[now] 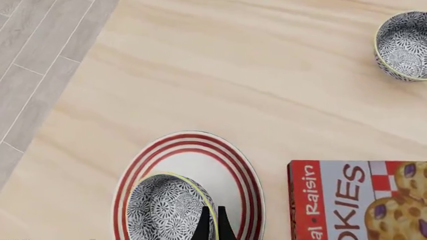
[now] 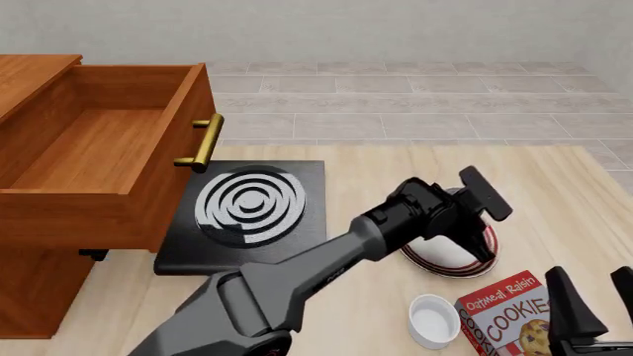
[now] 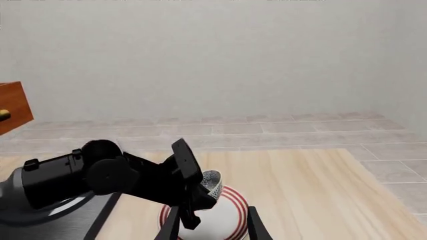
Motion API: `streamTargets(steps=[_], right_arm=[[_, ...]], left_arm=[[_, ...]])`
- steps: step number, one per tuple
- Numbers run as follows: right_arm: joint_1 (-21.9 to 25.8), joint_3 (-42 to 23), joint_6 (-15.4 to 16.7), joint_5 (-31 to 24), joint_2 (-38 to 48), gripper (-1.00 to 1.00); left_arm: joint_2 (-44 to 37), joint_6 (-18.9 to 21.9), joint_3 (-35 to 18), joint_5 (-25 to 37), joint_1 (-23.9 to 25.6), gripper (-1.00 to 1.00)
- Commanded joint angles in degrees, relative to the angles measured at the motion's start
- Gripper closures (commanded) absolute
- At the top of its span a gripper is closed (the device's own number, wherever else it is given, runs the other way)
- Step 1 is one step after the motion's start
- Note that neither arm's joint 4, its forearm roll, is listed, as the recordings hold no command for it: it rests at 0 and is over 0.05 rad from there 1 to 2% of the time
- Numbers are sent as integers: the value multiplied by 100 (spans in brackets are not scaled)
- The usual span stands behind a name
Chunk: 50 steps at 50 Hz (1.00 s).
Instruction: Pick the akita bowl in the top layer of the wooden cabinet and place it on the plate.
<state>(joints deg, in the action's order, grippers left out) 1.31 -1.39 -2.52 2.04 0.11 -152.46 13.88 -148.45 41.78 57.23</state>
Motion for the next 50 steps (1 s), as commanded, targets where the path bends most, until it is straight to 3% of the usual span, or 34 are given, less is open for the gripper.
streamTargets(steps=[1, 5, 14, 16, 26, 31, 41, 50], right_arm=[[1, -92, -47, -39, 11, -100], [21, -87, 73, 4, 120, -100], [23, -72, 72, 252, 347, -100], [11, -81, 18, -68, 6, -100], [0, -35, 5, -28, -9, -100], [-8, -27, 6, -21, -10, -100], [-14, -18, 8, -18, -10, -100], [-25, -21, 11, -19, -10, -100]], left_arm=[[-20, -127, 92, -97, -1, 100], [28, -168, 235, -183, -9, 100], [-212, -249, -137, -19, -95, 100], [-220, -303, -173, -15, -100, 100], [-217, -330, -85, -71, -93, 100], [-583, -362, -722, 264, -141, 100], [-565, -492, -585, 202, -89, 100], [-880, -536, -1144, 482, -114, 100]])
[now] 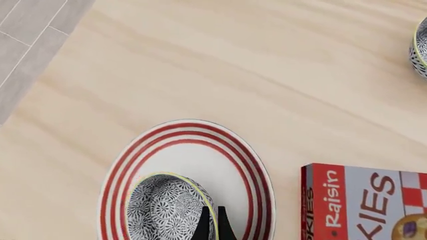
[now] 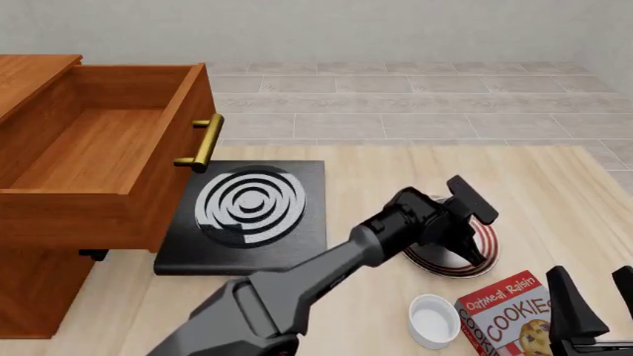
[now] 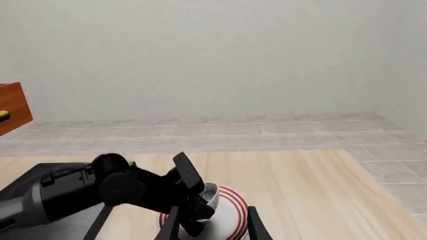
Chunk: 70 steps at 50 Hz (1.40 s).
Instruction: Pick the akita bowl in the top layer of the wooden cabinet and place it on the plate.
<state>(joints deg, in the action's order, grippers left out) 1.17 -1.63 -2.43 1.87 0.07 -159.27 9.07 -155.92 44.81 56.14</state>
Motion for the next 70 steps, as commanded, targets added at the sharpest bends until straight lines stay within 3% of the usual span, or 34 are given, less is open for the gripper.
streamTargets(steps=[1, 17, 18, 28, 36, 70], right_arm=[[-10, 2, -1, -4, -6, -100], [-14, -4, -3, -5, -7, -100], [-16, -4, -2, -5, -7, -100], [-15, -4, 0, -1, -7, -100], [-19, -3, 0, 4, -7, -100], [-47, -5, 56, 11, -7, -100]], left_arm=[[-209, -57, -421, 192, -4, 100], [-181, -146, -306, 116, 41, 100], [-163, -157, -277, 103, 40, -100], [16, -212, 83, -83, 66, -100], [-204, -224, -412, 177, 71, -100], [136, 59, -619, 555, 81, -100]])
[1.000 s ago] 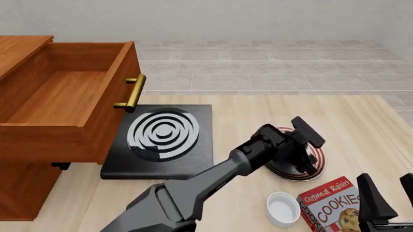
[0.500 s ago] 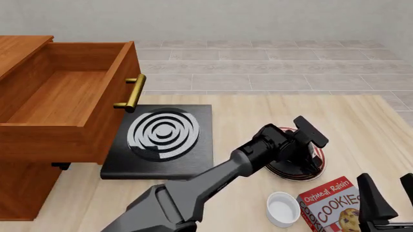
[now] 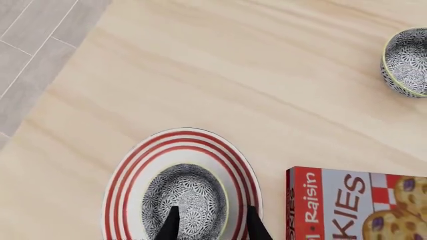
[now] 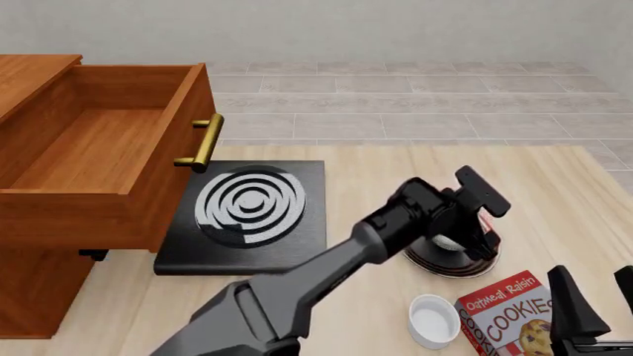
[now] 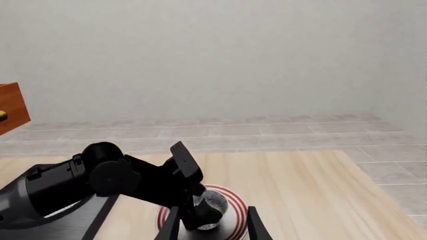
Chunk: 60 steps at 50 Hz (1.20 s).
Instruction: Pick the akita bowl in the top layer of the wooden cabinet and place it on the plate.
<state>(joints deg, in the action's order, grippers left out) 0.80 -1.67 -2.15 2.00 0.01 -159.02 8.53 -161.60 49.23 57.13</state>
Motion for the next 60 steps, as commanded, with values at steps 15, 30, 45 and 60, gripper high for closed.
streamTargets(steps=[15, 30, 45, 60], right_arm=[[-9, -2, 79, 21, 0, -100], [-2, -3, 113, 33, 0, -100], [-13, -3, 131, 42, 0, -100], [-32, -2, 178, 79, 0, -100]], left_arm=[[348, 261, -54, 232, -65, -100], [473, 401, -46, 314, -100, -100], [650, 442, -50, 347, -117, -100], [810, 536, -52, 405, -189, -100]])
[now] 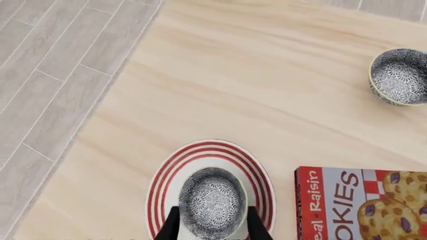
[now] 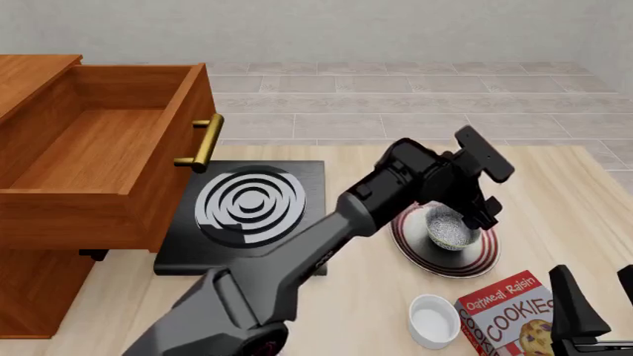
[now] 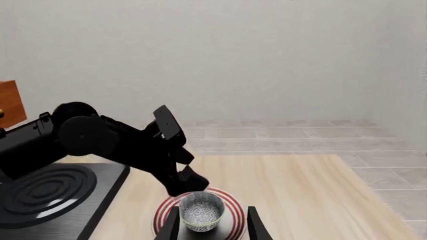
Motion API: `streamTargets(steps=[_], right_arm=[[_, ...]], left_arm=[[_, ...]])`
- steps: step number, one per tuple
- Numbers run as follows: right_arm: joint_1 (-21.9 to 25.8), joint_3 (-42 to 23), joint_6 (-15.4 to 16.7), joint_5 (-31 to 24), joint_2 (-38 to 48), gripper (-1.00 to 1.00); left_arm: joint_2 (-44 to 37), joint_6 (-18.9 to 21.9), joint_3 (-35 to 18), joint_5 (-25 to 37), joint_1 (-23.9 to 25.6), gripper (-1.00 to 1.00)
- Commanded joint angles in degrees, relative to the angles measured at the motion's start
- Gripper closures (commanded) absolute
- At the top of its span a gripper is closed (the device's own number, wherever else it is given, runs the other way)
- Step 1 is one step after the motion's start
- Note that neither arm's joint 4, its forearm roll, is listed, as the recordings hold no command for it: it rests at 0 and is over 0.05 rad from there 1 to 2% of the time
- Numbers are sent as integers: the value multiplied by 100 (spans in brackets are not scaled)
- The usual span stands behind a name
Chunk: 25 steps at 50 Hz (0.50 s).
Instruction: Pick the akita bowl in the top layer of the wooden cabinet and place it on the plate.
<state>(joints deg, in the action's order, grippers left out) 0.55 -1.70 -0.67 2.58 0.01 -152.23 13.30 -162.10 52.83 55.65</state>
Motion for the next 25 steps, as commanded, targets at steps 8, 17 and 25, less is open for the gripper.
streamTargets(steps=[8, 17, 25], right_arm=[[3, 0, 75, 26, 0, -100], [23, -1, 122, 29, 0, -100], [30, -2, 158, 33, 0, -100]], left_arm=[[218, 55, 1, 65, -87, -100], [384, -8, -2, 105, -159, -100], [538, -158, 10, 73, -147, -100]])
